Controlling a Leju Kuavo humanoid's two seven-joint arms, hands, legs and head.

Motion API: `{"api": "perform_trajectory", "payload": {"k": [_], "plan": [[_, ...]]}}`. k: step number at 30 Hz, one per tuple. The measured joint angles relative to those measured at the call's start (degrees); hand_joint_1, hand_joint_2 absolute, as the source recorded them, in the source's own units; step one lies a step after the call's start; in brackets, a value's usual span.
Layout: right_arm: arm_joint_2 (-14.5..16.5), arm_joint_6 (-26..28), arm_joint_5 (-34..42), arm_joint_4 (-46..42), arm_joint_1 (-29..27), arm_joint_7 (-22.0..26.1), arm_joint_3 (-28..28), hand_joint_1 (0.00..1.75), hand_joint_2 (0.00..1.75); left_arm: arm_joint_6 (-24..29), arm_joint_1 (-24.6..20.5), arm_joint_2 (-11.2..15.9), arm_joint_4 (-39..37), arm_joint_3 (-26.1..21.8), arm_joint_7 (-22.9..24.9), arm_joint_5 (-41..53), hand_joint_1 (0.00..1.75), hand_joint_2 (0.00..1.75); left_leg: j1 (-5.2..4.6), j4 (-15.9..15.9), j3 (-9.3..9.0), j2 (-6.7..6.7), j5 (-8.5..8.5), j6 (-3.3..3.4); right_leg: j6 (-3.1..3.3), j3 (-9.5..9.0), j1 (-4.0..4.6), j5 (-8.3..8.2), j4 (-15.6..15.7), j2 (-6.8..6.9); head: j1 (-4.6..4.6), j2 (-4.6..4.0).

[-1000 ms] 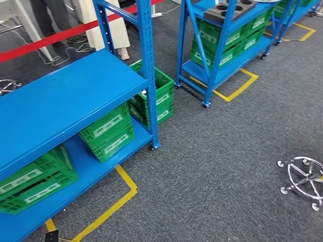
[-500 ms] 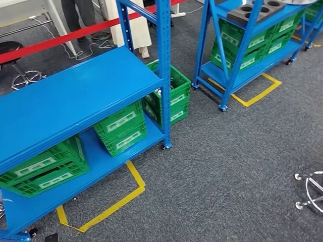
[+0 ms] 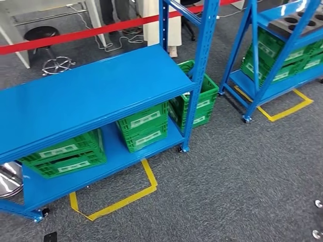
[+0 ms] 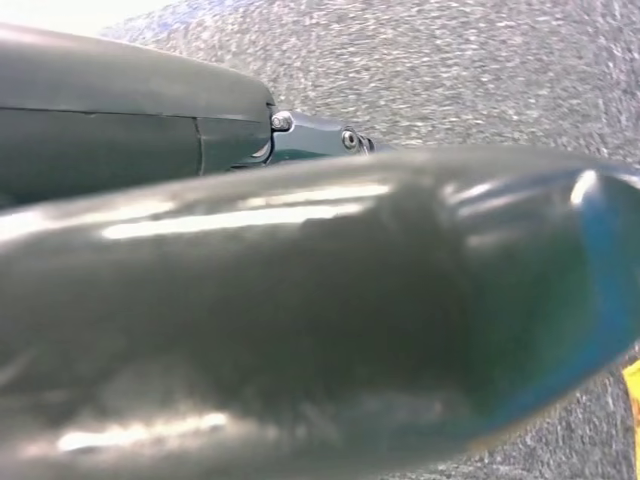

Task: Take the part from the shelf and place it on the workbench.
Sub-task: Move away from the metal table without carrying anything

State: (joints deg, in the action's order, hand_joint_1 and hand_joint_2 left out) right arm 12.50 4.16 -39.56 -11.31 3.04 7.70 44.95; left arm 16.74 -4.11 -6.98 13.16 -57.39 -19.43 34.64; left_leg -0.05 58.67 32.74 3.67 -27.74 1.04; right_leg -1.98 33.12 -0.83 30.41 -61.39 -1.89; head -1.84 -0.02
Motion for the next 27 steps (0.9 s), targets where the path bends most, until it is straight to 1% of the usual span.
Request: {"api": "perform_trajectory", "payload": {"k": [1,2,3,4,5,6,7,8,9,10,11,12,13,14,15,16,17,18,19,20,21,22,23,24,25,26,27], "plan": [[0.0,-0.1,0.0,0.0,0.0,0.0,0.0,0.0,0.0,0.0,0.0,0.0,0.0,0.0,0.0,0.0,0.0,0.0,0.0,0.1,0.11,0.46,0.01,-0.3,0.22,-0.97,-0.02,-0.44,1.9,-0.63,-0.02,0.0],[0.0,-0.2,0.0,0.0,0.0,-0.1,0.0,0.0,0.0,-0.1,0.0,0.0,0.0,0.0,0.0,0.0,0.0,0.0,0.01,0.1,0.25,0.87,0.1,-0.63,0.51,-1.37,0.03,-0.27,2.5,-0.95,-0.05,0.0],[0.0,-0.4,-0.1,0.0,0.0,-0.1,0.0,0.0,0.0,-0.3,0.1,0.0,0.0,-0.1,0.0,0.0,0.0,0.0,0.12,0.1,0.37,1.25,0.22,-0.92,0.82,-1.57,0.09,-0.37,2.6,-0.66,-0.07,0.0],[0.0,-0.5,-0.2,0.0,0.0,0.0,0.0,0.0,0.0,-0.5,0.2,0.1,0.0,-0.1,0.0,0.0,0.0,0.0,0.21,0.1,0.44,1.31,0.19,-1.22,1.16,-1.6,0.07,-0.51,2.7,-0.24,-0.06,-0.01],[0.0,-0.6,-0.3,0.0,0.0,0.1,0.0,0.0,0.0,-0.6,0.3,0.1,0.0,-0.2,0.0,0.0,0.0,0.0,0.22,0.7,0.67,0.81,-0.25,-1.52,1.52,-1.69,0.01,-0.61,2.9,0.17,-0.21,-0.01],[0.1,-0.6,-0.5,0.0,0.1,0.2,0.0,0.0,0.0,-0.8,0.3,0.0,0.0,-0.2,0.0,0.0,0.0,0.0,0.21,2.2,1.33,-0.05,-1.27,-1.82,1.85,-1.8,-0.09,-0.66,3.0,0.69,-0.37,-0.01],[0.1,-0.6,-0.6,0.0,0.0,0.3,0.0,0.0,0.0,-0.8,0.2,0.0,0.0,-0.2,0.1,0.0,0.0,0.0,0.22,4.9,2.5,-1.12,-2.82,-2.1,2.14,-1.91,-0.15,-0.66,3.1,1.28,-0.55,-0.01],[0.1,-0.6,-0.7,0.0,0.0,0.4,0.0,0.0,0.0,-0.8,0.1,0.0,0.0,-0.2,0.2,0.0,0.0,0.0,0.24,8.5,4.12,-2.08,-4.6,-2.35,2.35,-1.97,-0.11,-0.57,3.1,1.85,-0.7,-0.01],[0.1,-0.6,-0.8,0.0,0.0,0.5,0.0,0.0,0.0,-0.8,0.1,-0.1,0.0,-0.2,0.2,0.0,0.0,0.0,0.33,12.2,5.82,-2.58,-6.13,-2.52,2.49,-2.02,-0.06,-0.48,3.1,2.49,-0.73,-0.01],[0.1,-0.6,-0.8,0.0,-0.1,0.5,0.0,0.0,0.0,-0.8,0.1,-0.1,0.0,-0.2,0.3,0.1,0.0,0.0,0.41,14.9,7.02,-2.82,-6.84,-2.64,2.55,-2.09,-0.03,-0.4,3.1,3.08,-0.71,-0.01],[0.1,-0.6,-0.9,0.0,-0.1,0.5,0.0,0.0,0.0,-0.8,0.2,-0.1,0.0,-0.2,0.4,0.1,0.0,0.0,0.47,15.7,7.39,-2.95,-6.5,-2.67,2.58,-2.17,-0.01,-0.31,3.1,3.63,-0.72,-0.01],[0.1,-0.6,-0.9,0.0,0.0,0.5,0.0,0.0,0.0,-0.8,0.3,-0.2,0.0,-0.2,0.4,0.1,0.0,0.0,0.51,14.2,6.7,-3.12,-5.09,-2.62,2.55,-2.31,0.0,-0.21,3.1,4.15,-0.72,-0.01],[0.1,-0.6,-1.0,0.0,0.0,0.5,0.0,0.0,0.0,-0.8,0.3,-0.2,0.0,-0.3,0.4,0.1,0.0,0.0,0.49,10.9,5.13,-3.54,-3.02,-2.46,2.47,-2.5,0.0,-0.08,3.1,4.64,-0.71,-0.01],[0.1,-0.6,-1.0,0.0,0.0,0.5,0.0,0.0,0.0,-0.9,0.3,-0.2,0.0,-0.3,0.4,0.1,0.0,0.0,0.36,7.0,3.26,-4.49,-1.25,-2.24,2.35,-2.69,0.04,0.05,3.1,5.1,-0.72,-0.01],[0.1,-0.6,-1.0,0.0,0.0,0.6,0.0,0.0,0.0,-1.1,0.2,-0.2,0.0,-0.3,0.5,0.1,0.0,0.0,0.12,3.6,1.64,-5.42,-0.11,-1.97,2.11,-2.83,0.18,0.24,3.1,5.54,-0.73,-0.01],[0.1,-0.7,-1.0,0.0,0.1,0.6,0.0,0.0,0.0,-1.3,0.1,-0.2,0.0,-0.3,0.6,0.1,0.0,0.0,-0.1,1.4,0.67,-6.17,0.35,-1.71,1.86,-2.91,0.33,0.37,3.1,5.99,-0.68,-0.01],[0.1,-0.9,-1.0,0.0,0.1,0.7,0.0,0.0,0.0,-1.6,0.0,-0.2,0.0,-0.3,0.7,0.1,0.0,0.0,-0.32,0.4,0.34,-6.52,0.22,-1.47,1.58,-2.97,0.47,0.48,3.1,6.44,-0.64,-0.01],[0.1,-1.1,-1.0,0.0,0.2,0.7,0.0,0.0,0.0,-1.9,0.0,-0.2,0.0,-0.3,0.8,0.1,0.0,0.0,-0.44,0.2,0.4,-6.19,0.12,-1.2,1.27,-3.06,0.57,0.57,3.1,6.91,-0.59,-0.01],[0.1,-1.3,-1.1,0.0,0.2,0.8,0.0,0.0,0.0,-2.0,0.1,-0.2,0.0,-0.3,0.8,0.1,0.0,0.0,-0.32,0.0,0.42,-5.75,0.22,-0.89,0.98,-3.1,0.54,0.69,3.2,7.2,-0.55,0.0],[0.1,-1.6,-1.2,0.0,0.3,0.8,0.0,0.0,0.0,-2.1,0.3,-0.2,0.0,-0.3,0.8,0.0,0.0,0.0,-0.19,-0.2,0.34,-5.3,0.33,-0.59,0.65,-3.02,0.48,1.07,3.0,6.8,-0.48,0.0],[0.1,-2.0,-1.3,0.0,0.4,0.9,-0.1,0.0,0.0,-2.1,0.3,-0.3,0.0,-0.4,0.8,0.0,0.0,0.0,-0.03,-0.4,0.25,-4.87,0.47,-0.26,0.36,-2.51,0.4,1.92,1.8,5.86,-0.36,0.01],[0.1,-2.5,-1.5,0.0,0.4,0.9,-0.1,0.0,0.0,-2.2,0.3,-0.3,0.0,-0.4,0.7,0.0,0.0,0.0,0.12,-0.6,0.16,-4.42,0.58,0.05,0.12,-1.39,0.31,3.33,-0.5,4.64,-0.21,0.01],[0.1,-3.0,-1.7,0.0,0.3,1.0,-0.2,0.0,0.0,-2.5,0.2,-0.3,0.0,-0.4,0.7,0.0,0.0,0.0,0.14,-0.6,0.19,-3.95,0.59,0.24,-0.03,0.29,0.25,5.1,-4.0,3.4,-0.04,0.0],[0.0,-3.3,-1.9,0.0,0.2,1.1,-0.3,0.0,0.0,-2.8,0.1,-0.3,0.0,-0.5,0.6,-0.1,0.0,0.0,0.13,-0.6,0.24,-3.38,0.59,0.4,-0.11,2.24,0.22,6.78,-7.9,2.7,0.02,0.0],[0.0,-3.6,-2.0,0.0,0.1,1.1,-0.3,0.0,0.0,-3.2,0.1,-0.2,0.0,-0.6,0.4,-0.1,0.0,0.0,0.11,-0.6,0.25,-2.76,0.58,0.46,-0.17,3.91,0.21,7.77,-11.0,2.38,0.05,-0.01],[0.0,-3.6,-2.1,0.0,-0.1,1.1,-0.3,0.0,0.0,-3.4,0.1,-0.2,0.0,-0.7,0.3,-0.2,0.0,0.0,0.09,-0.6,0.24,-2.12,0.57,0.46,-0.17,4.82,0.22,7.64,-12.4,2.22,0.06,-0.01],[0.0,-3.7,-2.2,0.0,-0.1,1.1,-0.3,0.0,0.0,-3.5,0.2,-0.3,0.0,-0.8,0.2,-0.2,0.0,0.0,0.09,-0.5,0.19,-1.47,0.57,0.45,-0.13,4.63,0.21,6.35,-11.5,2.09,0.05,-0.01]]}}
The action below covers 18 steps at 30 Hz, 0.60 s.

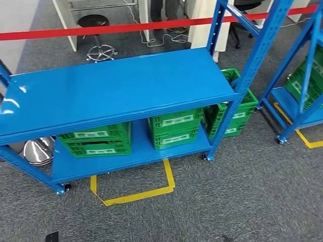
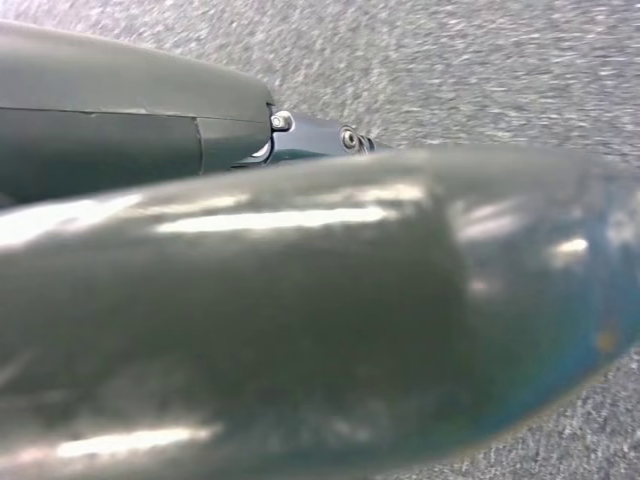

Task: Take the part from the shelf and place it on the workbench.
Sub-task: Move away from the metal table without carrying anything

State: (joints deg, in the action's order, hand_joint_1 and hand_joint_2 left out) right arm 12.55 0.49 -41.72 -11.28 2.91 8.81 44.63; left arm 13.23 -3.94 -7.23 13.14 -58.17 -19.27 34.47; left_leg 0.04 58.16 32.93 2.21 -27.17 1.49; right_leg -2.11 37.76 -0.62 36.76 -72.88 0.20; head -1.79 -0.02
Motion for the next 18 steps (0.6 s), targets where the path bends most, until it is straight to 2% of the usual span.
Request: {"api": "perform_trajectory", "payload": {"k": [1,3,4,5,7,8,10,12,13,14,15,16,18], "plan": [[0.0,0.0,0.0,0.0,0.0,0.0,0.0,0.0,0.0,0.0,0.0,0.0,0.0,-0.1,-0.1,0.0,0.0,0.0,0.02,0.1,-0.06,0.68,-0.03,-0.05,0.11,-1.2,-0.02,-2.16,3.0,-0.29,0.01,0.0],[0.0,-0.1,-0.1,0.0,0.0,0.0,0.0,0.0,0.0,0.0,0.0,-0.1,0.0,-0.2,-0.1,0.0,0.0,0.0,0.05,0.3,0.0,1.97,-0.16,-0.36,0.41,-4.54,-0.21,-5.64,10.5,-2.39,0.0,0.0],[0.0,-0.1,-0.1,0.0,0.0,0.0,0.0,0.0,0.0,0.0,-0.1,-0.1,0.0,-0.2,-0.1,0.0,0.0,0.0,0.06,0.5,0.15,2.52,-0.17,-0.64,0.55,-5.8,-0.29,-6.4,13.1,-3.34,-0.02,0.0],[0.0,-0.2,-0.1,0.0,0.0,0.0,0.0,0.0,0.0,-0.1,-0.1,-0.1,0.0,-0.3,-0.1,0.0,0.0,0.0,0.09,0.6,0.35,3.01,-0.12,-0.95,0.69,-6.44,-0.3,-6.44,14.2,-4.0,-0.05,0.0],[0.0,-0.3,-0.1,0.0,0.0,0.0,0.0,0.0,0.0,-0.1,0.1,0.0,0.0,-0.4,0.0,0.0,0.0,0.0,0.24,0.5,0.61,4.02,0.13,-1.63,1.14,-6.82,-0.24,-6.52,14.5,-3.31,-0.08,0.01],[0.0,-0.3,-0.2,0.0,0.1,0.1,0.0,0.0,0.0,0.0,0.2,0.0,0.0,-0.4,0.1,0.1,0.0,0.0,0.25,0.6,0.71,3.83,-0.01,-1.94,1.44,-6.96,-0.28,-6.65,14.7,-2.76,-0.1,0.01],[0.1,0.3,-0.6,0.0,0.1,0.1,-0.1,0.0,0.0,0.6,0.2,0.0,0.0,-0.5,0.6,0.4,0.0,0.0,0.2,3.4,1.89,1.81,-1.8,-2.53,2.13,-7.34,-0.48,-6.8,15.1,-1.44,-0.45,0.01],[0.1,1.8,-1.8,0.0,0.0,0.0,-0.4,0.0,0.0,1.2,0.0,-0.1,0.0,-0.4,1.1,0.6,0.0,0.87,0.3,10.3,5.01,-0.67,-5.2,-3.03,2.55,-7.63,-0.39,-6.61,15.2,-0.04,-0.78,0.0],[0.1,2.5,-2.6,0.0,-0.1,-0.1,-0.7,0.0,0.0,1.4,-0.1,-0.1,0.0,-0.4,1.2,0.8,0.0,1.31,0.42,13.8,6.6,-1.19,-6.45,-3.23,2.64,-7.72,-0.34,-6.5,15.2,0.59,-0.78,0.0],[0.0,2.9,-3.4,0.0,-0.1,-0.4,-1.1,0.0,0.0,1.5,0.0,0.0,0.0,-0.4,1.2,1.0,0.0,1.75,0.54,15.8,7.51,-1.43,-6.76,-3.35,2.68,-7.81,-0.32,-6.39,15.2,1.07,-0.79,0.0],[0.0,2.9,-4.0,0.0,-0.1,-0.7,-1.6,0.0,0.0,1.6,0.1,0.0,0.0,-0.4,1.2,1.1,0.0,1.75,0.64,15.7,7.45,-1.56,-6.0,-3.41,2.66,-7.92,-0.31,-6.29,15.2,1.38,-0.79,0.0],[0.0,2.9,-4.5,0.0,0.0,-1.1,-2.0,0.0,0.0,1.6,0.2,0.0,0.0,-0.5,1.3,1.3,0.0,1.75,0.71,13.3,6.31,-1.65,-4.24,-3.37,2.59,-8.08,-0.31,-6.2,15.2,1.61,-0.8,0.0],[0.0,2.8,-4.7,0.0,0.1,-2.2,-2.6,0.0,0.0,1.6,0.2,0.0,0.0,-0.5,1.4,1.4,0.0,1.75,0.6,5.7,2.54,-2.09,-0.63,-2.97,2.27,-8.33,-0.2,-5.91,15.2,1.88,-0.8,0.0]]}}
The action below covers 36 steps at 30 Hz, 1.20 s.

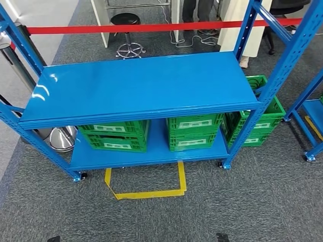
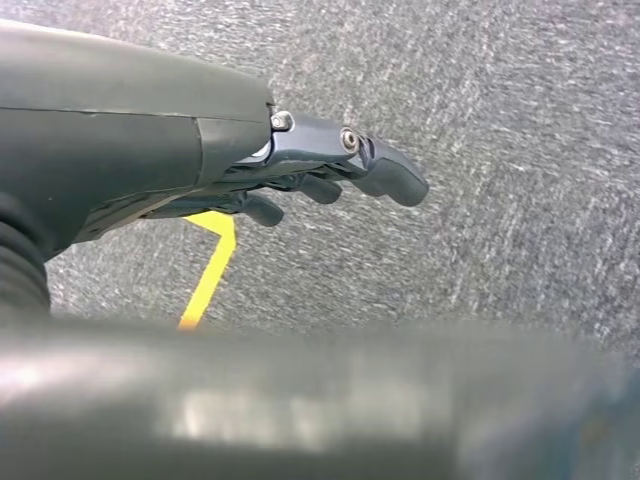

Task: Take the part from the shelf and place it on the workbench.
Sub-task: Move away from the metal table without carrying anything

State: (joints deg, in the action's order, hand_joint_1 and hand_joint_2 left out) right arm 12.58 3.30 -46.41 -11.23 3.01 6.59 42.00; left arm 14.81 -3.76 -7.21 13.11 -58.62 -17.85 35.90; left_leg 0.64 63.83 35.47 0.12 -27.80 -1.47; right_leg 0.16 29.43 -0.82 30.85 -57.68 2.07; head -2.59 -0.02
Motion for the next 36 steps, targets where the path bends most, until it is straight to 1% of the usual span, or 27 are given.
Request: {"api": "perform_trajectory", "payload": {"k": [1,2,4,6,7,8,10,11,12,13,14,15,16,17,18,20,22,23,25,26,27,28,29,31,32,33,36], "plan": [[0.0,-0.2,0.3,0.0,0.0,-0.6,-0.1,0.0,0.44,-0.1,-0.1,0.0,0.0,0.0,0.1,0.0,0.0,1.75,-0.13,-3.0,-1.49,-0.22,0.83,0.29,-0.27,-0.05,0.1,0.14,-0.1,0.09,0.02,0.0],[0.0,-0.5,0.8,0.0,0.1,-1.1,-0.2,0.0,0.87,-0.1,-0.2,0.0,0.0,0.0,0.3,0.1,0.0,1.75,-0.29,-4.7,-2.26,-0.38,0.97,0.56,-0.57,-0.03,0.19,0.22,-0.1,0.17,0.05,0.0],[0.0,-1.1,1.7,0.0,0.2,-1.6,-0.1,0.0,1.75,-0.2,-0.3,0.0,0.0,0.0,0.4,0.4,0.0,1.75,-0.44,-5.4,-2.4,-0.32,0.59,1.08,-1.24,-0.12,0.24,0.22,0.1,0.3,0.07,0.01],[0.0,-0.8,2.6,0.0,0.3,-1.8,-0.1,0.0,1.75,0.0,-0.2,0.0,0.0,0.0,1.0,0.6,0.0,1.75,-0.22,-5.9,-2.7,-0.21,0.79,1.71,-1.9,0.04,0.18,0.88,-0.4,-0.1,0.14,0.01],[0.0,-0.3,2.9,0.0,0.3,-1.9,0.0,0.0,1.75,0.2,-0.2,0.0,0.0,0.0,1.6,0.8,0.0,1.75,-0.07,-6.2,-2.89,-0.18,0.89,2.06,-2.15,0.83,0.17,1.94,-2.0,-0.54,0.3,0.0],[0.0,0.3,3.2,0.0,0.2,-2.0,0.0,0.0,1.75,0.4,-0.3,0.0,0.0,0.2,2.5,1.0,0.0,1.75,0.02,-6.4,-3.01,-0.16,0.94,2.32,-2.32,2.29,0.13,3.49,-4.9,-1.05,0.44,0.01],[-0.3,1.5,4.1,0.0,-0.4,-2.0,-0.4,0.0,1.75,0.6,-0.3,0.2,0.2,1.4,4.3,1.1,0.0,1.75,-0.03,-6.4,-3.0,-0.08,0.85,2.66,-2.53,6.4,0.12,6.57,-12.7,-1.67,0.62,0.01],[-0.4,1.8,4.8,0.0,-1.0,-2.0,-0.9,0.0,1.31,0.5,-0.3,0.4,0.5,2.4,5.1,0.7,0.0,1.31,-0.06,-6.4,-3.03,0.02,0.8,2.72,-2.6,7.95,0.12,6.97,-15.2,-1.78,0.61,0.01],[-0.6,2.0,5.7,0.1,-1.6,-2.1,-1.4,0.0,0.87,0.4,-0.3,0.6,0.8,3.4,5.7,0.3,0.0,0.87,-0.08,-6.4,-3.09,0.19,0.74,2.74,-2.62,8.61,0.13,6.29,-15.8,-1.82,0.62,0.0],[-0.8,2.1,6.6,0.1,-2.3,-2.2,-2.0,0.0,0.44,0.1,-0.3,0.7,1.2,4.5,6.1,-0.4,0.0,0.44,-0.08,-6.3,-3.18,0.41,0.68,2.69,-2.59,8.13,0.12,4.52,-14.1,-1.83,0.63,0.0],[-1.1,2.1,7.5,0.1,-2.9,-2.3,-2.6,0.0,0.0,-0.2,-0.4,0.8,1.7,5.6,6.4,-1.1,0.0,0.0,-0.07,-6.3,-3.3,0.61,0.59,2.58,-2.49,6.73,0.1,2.17,-10.6,-1.85,0.63,0.0],[-1.3,2.1,8.3,0.2,-3.4,-2.4,-3.2,0.0,0.0,-0.5,-0.4,0.9,2.1,6.6,6.6,-1.8,0.0,0.0,-0.12,-6.1,-3.37,0.76,0.44,2.38,-2.36,5.09,0.12,0.36,-6.7,-1.94,0.65,0.0],[-1.5,2.0,9.3,0.2,-3.8,-2.5,-3.9,0.0,0.0,-0.8,-0.4,1.1,2.6,7.8,6.9,-2.6,0.0,0.0,-0.22,-5.9,-3.35,0.86,0.26,2.11,-2.12,3.55,0.12,-0.85,-3.5,-2.06,0.61,0.0],[-1.8,1.9,10.2,0.2,-4.2,-2.6,-4.7,0.0,0.0,-1.2,-0.4,1.3,3.0,9.0,7.2,-3.4,0.0,0.0,-0.32,-5.8,-3.28,0.88,0.15,1.8,-1.85,2.6,0.16,-1.32,-1.5,-2.17,0.56,0.0],[-2.0,1.8,11.2,0.2,-4.6,-2.7,-5.5,0.0,0.0,-1.5,-0.4,1.5,3.4,10.2,7.5,-4.3,0.0,0.0,-0.4,-5.7,-3.2,0.89,0.11,1.52,-1.56,2.19,0.23,-1.2,-0.8,-2.27,0.52,0.0],[-2.4,1.6,13.2,0.2,-5.3,-3.0,-7.3,0.0,0.0,-2.2,0.0,1.9,4.0,12.7,8.1,-6.1,0.0,0.87,-0.36,-5.6,-3.18,0.87,0.06,1.03,-0.95,2.03,0.2,-1.3,-0.6,-2.21,0.49,0.0],[-2.9,1.3,15.1,0.0,-5.6,-3.1,-9.0,0.0,0.0,-3.0,0.7,2.2,4.2,15.2,8.7,-7.8,0.0,1.75,-0.25,-3.7,-2.52,0.65,-1.4,0.49,-0.34,1.92,0.03,-1.41,-0.4,-2.01,0.29,0.0],[-3.1,1.2,16.1,-0.2,-5.6,-3.2,-9.9,0.0,0.0,-3.3,1.1,2.3,4.3,16.4,8.9,-8.7,0.0,1.75,-0.19,-1.0,-1.43,0.53,-3.03,0.22,-0.09,1.87,-0.04,-1.43,-0.4,-1.88,0.19,0.0],[-3.7,0.9,18.0,-1.1,-5.6,-3.4,-11.8,0.0,0.0,-4.0,2.3,2.5,4.3,18.9,9.5,-10.4,0.0,1.75,-0.11,6.5,1.85,0.44,-6.72,-0.11,0.22,1.84,0.01,-1.34,-0.4,-1.68,0.05,0.0],[-4.0,0.8,18.9,-1.6,-5.5,-3.5,-12.7,0.0,0.0,-4.4,3.0,2.6,4.3,20.1,9.8,-11.3,0.0,1.75,-0.09,9.4,3.11,0.44,-7.64,-0.16,0.27,1.8,0.03,-1.29,-0.4,-1.6,0.05,0.0],[-4.3,0.7,19.9,-2.3,-5.3,-3.6,-13.6,0.0,0.0,-4.8,3.8,2.7,4.2,21.3,10.1,-12.1,0.0,1.75,-0.08,10.5,3.58,0.44,-7.49,-0.14,0.29,1.73,0.04,-1.24,-0.4,-1.57,0.04,0.0],[-4.5,0.5,20.7,-3.1,-5.1,-3.7,-14.5,0.0,0.0,-5.1,4.7,2.8,4.2,22.5,10.4,-12.9,0.0,1.75,-0.06,9.2,3.0,0.43,-6.18,-0.04,0.27,1.61,0.04,-1.18,-0.4,-1.56,0.04,0.0],[-4.8,0.4,21.6,-3.9,-4.9,-3.7,-15.3,0.0,0.0,-5.4,5.6,2.9,4.0,23.6,10.6,-13.7,0.0,1.75,-0.05,6.2,1.58,0.39,-4.14,0.12,0.19,1.45,0.04,-1.1,-0.4,-1.57,0.03,0.0],[-5.2,0.1,23.4,-5.5,-4.3,-3.9,-17.1,0.0,0.0,-6.1,7.0,3.1,3.8,25.9,11.1,-15.2,0.0,0.87,-0.16,-1.4,-1.79,0.15,-0.9,0.55,-0.17,1.26,0.18,-0.85,-0.5,-1.53,0.04,0.0],[-5.5,0.0,24.2,-6.2,-4.1,-4.0,-18.0,0.0,0.0,-6.4,7.6,3.2,3.7,27.1,11.3,-16.0,0.0,0.44,-0.26,-3.7,-2.8,0.07,-0.3,0.76,-0.43,1.28,0.3,-0.76,-0.5,-1.43,0.09,0.01],[-5.7,-0.1,25.1,-6.8,-4.0,-4.1,-18.9,0.0,0.0,-6.7,8.1,3.3,3.6,28.3,11.6,-16.8,0.0,0.0,-0.38,-4.8,-3.23,0.04,-0.32,0.97,-0.72,1.35,0.4,-0.7,-0.5,-1.31,0.12,0.01],[-6.6,-0.5,28.1,-7.9,-4.4,-4.5,-21.9,0.0,0.0,-7.8,9.4,3.7,3.6,32.3,12.5,-19.4,0.0,0.0,-0.39,-5.5,-3.42,0.13,-0.3,1.93,-1.72,1.62,0.31,-0.28,-0.6,-1.25,0.19,0.01]]}}
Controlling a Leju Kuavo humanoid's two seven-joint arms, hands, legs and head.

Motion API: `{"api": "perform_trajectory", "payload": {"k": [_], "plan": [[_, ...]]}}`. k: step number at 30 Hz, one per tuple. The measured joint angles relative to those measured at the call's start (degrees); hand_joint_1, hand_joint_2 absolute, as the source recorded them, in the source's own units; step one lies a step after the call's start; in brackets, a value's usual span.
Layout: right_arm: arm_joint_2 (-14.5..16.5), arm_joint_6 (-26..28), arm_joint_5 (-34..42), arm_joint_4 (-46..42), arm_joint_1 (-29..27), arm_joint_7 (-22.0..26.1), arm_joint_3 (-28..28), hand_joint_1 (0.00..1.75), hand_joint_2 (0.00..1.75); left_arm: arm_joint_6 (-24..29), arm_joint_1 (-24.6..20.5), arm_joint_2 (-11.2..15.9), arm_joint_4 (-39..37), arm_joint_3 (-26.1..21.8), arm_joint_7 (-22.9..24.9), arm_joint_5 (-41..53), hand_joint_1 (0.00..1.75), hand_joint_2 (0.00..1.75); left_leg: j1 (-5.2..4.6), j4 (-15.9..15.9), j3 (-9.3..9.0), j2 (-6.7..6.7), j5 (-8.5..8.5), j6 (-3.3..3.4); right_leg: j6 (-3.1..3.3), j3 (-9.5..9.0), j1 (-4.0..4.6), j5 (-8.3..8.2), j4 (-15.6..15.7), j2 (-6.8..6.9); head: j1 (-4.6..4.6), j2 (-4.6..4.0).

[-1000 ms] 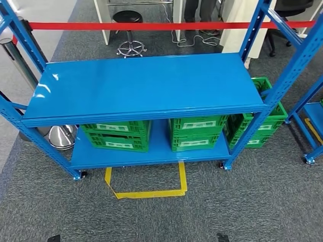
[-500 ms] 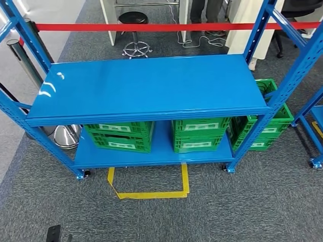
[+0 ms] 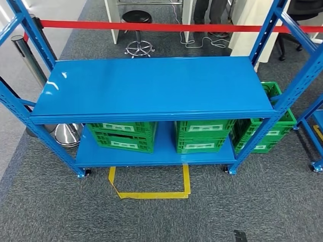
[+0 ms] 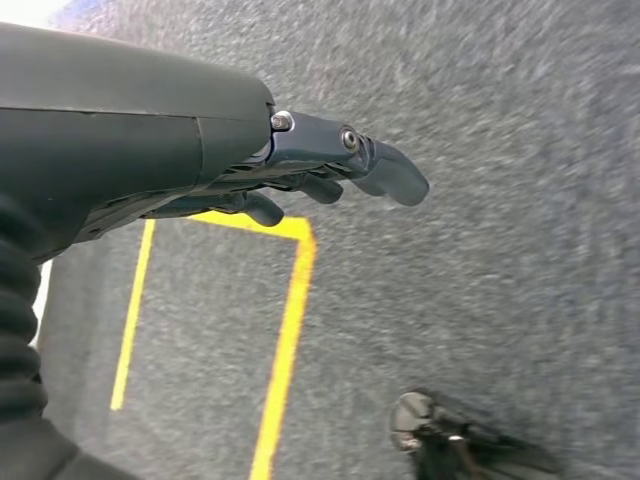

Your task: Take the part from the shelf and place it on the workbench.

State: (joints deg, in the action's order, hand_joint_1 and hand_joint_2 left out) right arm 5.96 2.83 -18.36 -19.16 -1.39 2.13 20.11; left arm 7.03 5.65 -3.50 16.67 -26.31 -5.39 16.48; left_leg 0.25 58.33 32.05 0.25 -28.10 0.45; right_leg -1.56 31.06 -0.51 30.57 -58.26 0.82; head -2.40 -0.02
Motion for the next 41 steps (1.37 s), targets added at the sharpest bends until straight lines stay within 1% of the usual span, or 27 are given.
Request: {"api": "perform_trajectory", "payload": {"k": [1,2,4,5,6,7,8,9,10,11,13,15,17,18,20,21,22,23,24,25,26,27,29,30,32,35,41], "plan": [[-0.3,-0.1,1.0,-0.1,-0.4,-0.1,-1.0,0.0,0.0,-0.4,0.2,0.1,0.1,1.3,0.2,-0.8,0.0,0.0,0.09,-0.2,-0.11,-0.03,0.11,0.41,-0.29,0.48,-0.04,0.8,-1.0,-0.17,0.08,0.01],[-0.6,-0.3,1.9,-0.2,-0.9,-0.2,-1.8,0.0,0.0,-0.7,0.1,0.3,0.4,2.6,0.4,-1.6,0.0,0.0,0.19,-0.5,-0.2,-0.06,0.19,0.76,-0.52,1.53,-0.07,2.2,-3.2,-0.36,0.16,0.01],[-1.1,-0.6,3.7,-0.1,-2.4,-0.5,-3.7,0.0,0.0,-1.4,-0.3,0.6,1.4,5.0,0.9,-3.2,0.0,0.0,0.14,-0.5,-0.2,-0.07,0.15,1.17,-0.77,5.1,-0.08,5.74,-10.5,-0.63,0.31,0.0],[-1.2,-0.7,4.6,0.1,-3.3,-0.6,-4.5,0.0,0.0,-1.7,-0.7,0.7,2.1,6.2,1.1,-4.0,0.0,0.0,0.09,-0.5,-0.22,-0.06,0.11,1.23,-0.85,6.86,-0.09,6.85,-13.9,-0.67,0.32,-0.01],[-1.4,-0.8,5.4,0.5,-4.3,-0.8,-5.3,0.0,0.0,-2.0,-1.1,0.9,2.9,7.2,1.3,-4.7,0.0,0.0,0.05,-0.5,-0.26,-0.03,0.09,1.25,-0.89,7.87,-0.09,6.89,-15.5,-0.69,0.31,-0.01],[-1.6,-0.9,6.1,1.0,-5.4,-0.9,-6.0,0.0,0.0,-2.3,-1.6,1.0,3.8,8.2,1.5,-5.4,0.0,0.0,0.02,-0.4,-0.32,0.02,0.05,1.24,-0.87,7.83,-0.09,5.79,-14.9,-0.69,0.32,-0.01],[-1.8,-1.0,6.8,1.5,-6.4,-1.0,-6.7,0.0,0.0,-2.5,-2.1,1.0,4.8,9.1,1.7,-6.0,0.0,0.0,0.01,-0.4,-0.43,0.09,-0.02,1.18,-0.79,6.68,-0.09,3.86,-12.2,-0.69,0.32,-0.01],[-2.1,-1.1,7.4,2.0,-7.4,-1.1,-7.3,0.0,0.0,-2.8,-2.7,1.1,5.9,10.0,1.8,-6.6,0.0,0.0,0.01,-0.4,-0.54,0.17,-0.12,1.04,-0.63,4.83,-0.09,1.73,-8.2,-0.69,0.34,-0.01],[-2.4,-1.2,8.1,2.6,-8.2,-1.1,-8.0,0.0,0.0,-3.1,-3.2,1.2,6.9,11.0,2.1,-7.2,0.0,0.0,-0.11,-0.2,-0.57,0.22,-0.32,0.78,-0.41,2.89,-0.04,0.22,-4.5,-0.71,0.33,-0.01],[-2.6,-1.3,8.9,3.0,-9.0,-1.2,-8.8,0.0,0.0,-3.4,-3.6,1.3,7.8,12.0,2.3,-7.9,0.0,0.0,-0.21,-0.1,-0.58,0.24,-0.49,0.48,-0.14,1.45,-0.01,-0.7,-1.8,-0.73,0.28,-0.01],[-3.1,-1.5,10.5,3.4,-10.0,-1.4,-10.5,0.0,0.0,-4.0,-4.0,1.6,9.0,14.2,2.9,-9.4,0.0,0.0,-0.38,0.0,-0.55,0.19,-0.66,-0.1,0.41,0.42,0.14,-0.92,-0.2,-0.83,0.21,-0.01],[-3.5,-1.7,12.3,3.1,-10.4,-1.5,-12.2,0.0,0.87,-4.6,-3.4,1.9,9.3,16.4,3.4,-10.9,0.0,0.0,-0.32,0.1,-0.67,0.17,-0.83,-0.6,0.96,0.43,-0.01,-1.13,0.0,-0.78,0.21,-0.01],[-3.8,-1.9,13.7,1.8,-9.6,-1.6,-13.6,0.0,1.75,-5.2,-1.7,2.0,8.9,18.3,4.0,-12.2,0.0,0.0,-0.18,2.9,0.35,0.14,-2.87,-1.26,1.64,0.36,-0.27,-1.28,0.3,-0.64,0.04,-0.01],[-4.0,-2.0,14.3,0.9,-8.8,-1.6,-14.1,0.0,1.75,-5.3,-0.6,2.0,8.4,19.0,4.2,-12.7,0.0,0.0,-0.03,6.0,1.66,0.13,-4.68,-1.61,1.94,0.33,-0.3,-1.26,0.3,-0.58,-0.05,-0.01],[-4.2,-2.2,15.1,-1.0,-7.0,-1.6,-14.9,0.0,0.87,-5.6,1.7,2.1,6.9,20.1,4.4,-13.5,0.0,0.0,0.32,13.2,4.97,0.11,-7.99,-2.29,2.29,0.28,-0.27,-1.14,0.3,-0.55,-0.12,-0.01],[-4.3,-2.2,15.4,-2.2,-6.1,-1.6,-15.3,0.0,0.44,-5.7,2.8,2.1,5.9,20.5,4.5,-13.8,0.0,0.0,0.55,15.2,5.96,0.11,-8.42,-2.64,2.37,0.21,-0.27,-1.09,0.3,-0.52,-0.11,-0.01],[-4.3,-2.3,15.7,-3.4,-5.1,-1.7,-15.6,0.0,0.0,-5.8,4.0,2.2,4.9,20.9,4.5,-14.0,0.0,0.0,0.83,15.2,5.99,0.09,-7.68,-3.0,2.37,0.11,-0.31,-1.03,0.3,-0.5,-0.11,-0.01],[-4.3,-2.3,15.9,-4.6,-4.2,-1.7,-15.9,0.0,0.0,-5.9,5.1,2.3,3.9,21.2,4.5,-14.2,0.0,0.0,1.18,13.0,5.0,0.05,-5.95,-3.36,2.32,-0.02,-0.38,-0.94,0.2,-0.48,-0.11,-0.01],[-4.3,-2.4,16.1,-5.9,-3.3,-1.7,-16.1,0.0,0.0,-6.0,6.2,2.3,2.8,21.5,4.5,-14.3,0.0,0.0,1.56,9.3,3.27,-0.02,-3.7,-3.75,2.17,-0.17,-0.45,-0.81,0.2,-0.48,-0.11,-0.01],[-4.5,-2.4,16.3,-7.1,-2.4,-1.7,-16.4,0.0,0.0,-6.1,7.1,2.4,1.8,21.8,4.6,-14.5,0.0,0.0,1.85,5.4,1.32,-0.07,-2.07,-4.24,1.91,0.0,-0.4,-0.57,0.0,-0.49,-0.18,-0.01],[-4.6,-2.4,16.6,-8.1,-1.9,-1.7,-16.7,0.0,0.0,-6.2,7.8,2.5,1.0,22.2,4.7,-14.8,0.0,0.0,2.01,2.3,-0.18,-0.07,-0.95,-4.28,1.57,0.16,-0.3,-0.27,-0.2,-0.51,-0.2,-0.01],[-4.8,-2.5,16.9,-8.7,-1.6,-1.7,-16.9,0.0,0.0,-6.3,8.1,2.5,0.6,22.6,4.8,-15.1,0.0,0.0,2.04,0.5,-1.07,-0.01,-0.67,-4.04,1.24,0.31,-0.17,0.03,-0.3,-0.5,-0.21,-0.01],[-5.1,-2.6,17.7,-8.1,-2.3,-2.0,-17.4,0.0,0.0,-6.6,7.6,2.6,1.3,23.3,5.0,-15.7,0.0,0.0,1.84,-0.1,-1.32,0.45,-0.92,-3.13,0.74,0.15,-0.06,0.39,-0.3,-0.14,-0.1,-0.01],[-5.2,-2.7,17.9,-7.5,-3.0,-2.1,-17.6,0.0,0.0,-6.7,6.9,2.6,2.0,23.6,5.1,-15.9,0.0,0.0,1.71,-0.1,-1.31,0.71,-1.05,-2.9,0.62,-0.1,-0.13,0.42,-0.2,0.12,-0.02,-0.01],[-5.3,-2.7,18.1,-6.6,-4.8,-2.3,-18.1,0.0,0.0,-6.8,5.3,2.6,2.9,24.0,5.1,-16.1,0.0,0.0,1.45,-0.1,-1.26,0.97,-1.07,-2.78,0.33,-0.67,-0.38,0.31,-0.1,0.31,0.08,-0.01],[-5.3,-2.7,18.2,-5.9,-6.7,-2.3,-18.5,0.0,0.0,-6.9,4.0,2.7,3.6,24.5,5.4,-16.2,0.0,0.0,1.17,0.0,-1.3,0.44,-1.16,-2.59,-0.02,-0.87,-0.67,0.1,0.0,-0.34,0.02,-0.01],[-5.3,-2.7,18.2,-5.1,-7.2,-2.3,-18.8,0.0,0.0,-6.9,3.2,2.9,4.4,24.9,5.4,-16.2,0.0,0.0,1.08,0.0,-1.43,0.28,-1.33,-2.34,-0.12,-0.85,-0.75,0.12,0.1,-0.48,0.04,-0.01]]}}
